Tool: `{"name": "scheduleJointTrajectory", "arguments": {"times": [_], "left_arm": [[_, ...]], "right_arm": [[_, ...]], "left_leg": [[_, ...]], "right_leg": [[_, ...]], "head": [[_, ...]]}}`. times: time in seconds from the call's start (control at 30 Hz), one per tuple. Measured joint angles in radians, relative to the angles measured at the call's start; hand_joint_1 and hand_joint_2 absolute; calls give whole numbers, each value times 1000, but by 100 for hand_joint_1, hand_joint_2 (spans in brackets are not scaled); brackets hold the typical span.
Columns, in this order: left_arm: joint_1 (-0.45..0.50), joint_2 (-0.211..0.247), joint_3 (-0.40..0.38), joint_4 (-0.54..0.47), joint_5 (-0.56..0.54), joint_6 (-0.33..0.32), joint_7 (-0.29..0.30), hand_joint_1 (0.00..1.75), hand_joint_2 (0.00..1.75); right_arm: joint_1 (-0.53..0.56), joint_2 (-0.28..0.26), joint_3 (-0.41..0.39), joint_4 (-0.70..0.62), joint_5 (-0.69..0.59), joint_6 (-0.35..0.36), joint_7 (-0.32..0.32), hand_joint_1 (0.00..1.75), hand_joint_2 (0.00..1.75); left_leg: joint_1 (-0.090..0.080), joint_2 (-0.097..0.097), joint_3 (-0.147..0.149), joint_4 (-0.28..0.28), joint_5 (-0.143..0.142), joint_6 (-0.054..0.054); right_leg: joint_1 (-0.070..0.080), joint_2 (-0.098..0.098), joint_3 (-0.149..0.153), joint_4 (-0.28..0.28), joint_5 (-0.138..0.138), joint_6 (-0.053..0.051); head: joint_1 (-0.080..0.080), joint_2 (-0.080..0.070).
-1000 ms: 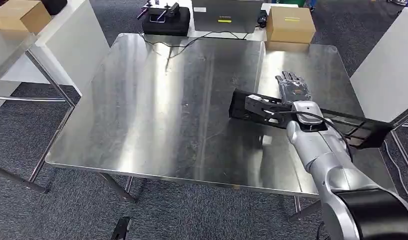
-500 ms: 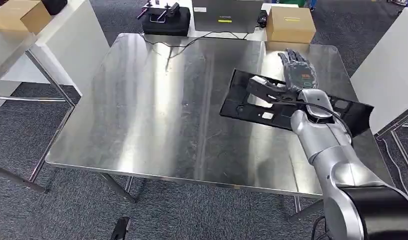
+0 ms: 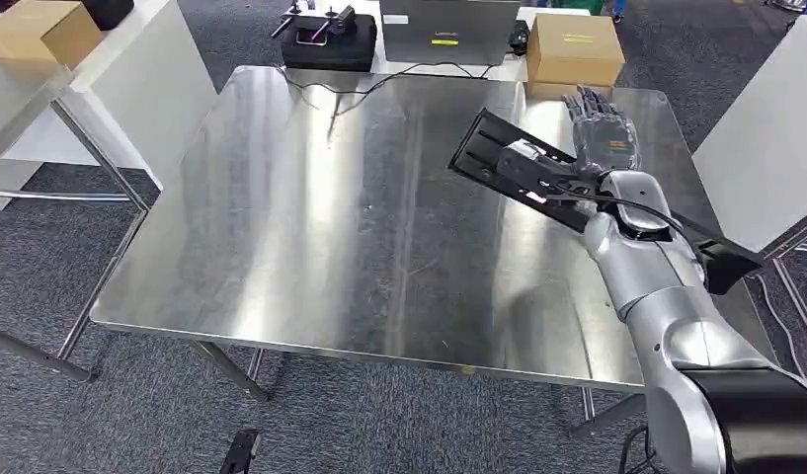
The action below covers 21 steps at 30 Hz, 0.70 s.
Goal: Take the parts from the cabinet and place them on the table.
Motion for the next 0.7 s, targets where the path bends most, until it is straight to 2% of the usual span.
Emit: {"name": "scheduleJointTrajectory", "arguments": {"times": [0.43,0.5,0.63,0.7], "left_arm": [[0,0,-8,0,-1,-3,5,0,175],[0,1,-9,0,-1,-5,5,0,175],[0,1,-10,0,-1,-6,5,0,175],[0,1,-10,0,0,-6,5,0,175]], "right_arm": [[1,-10,-1,-2,-4,11,-1,0,0],[1,-11,-2,-2,-16,52,-7,0,0],[1,-11,-21,3,-61,234,-18,0,0],[1,-10,-30,8,-71,270,-19,0,0]], "left_leg": [[0,0,1,0,0,0],[0,0,1,0,0,0],[0,0,2,0,0,0],[0,0,2,0,0,0]], "right_leg": [[0,0,1,0,0,0],[0,0,1,0,0,0],[0,0,2,0,0,0],[0,0,2,0,0,0]], "head": [[0,0],[0,0],[0,0],[0,0]]}}
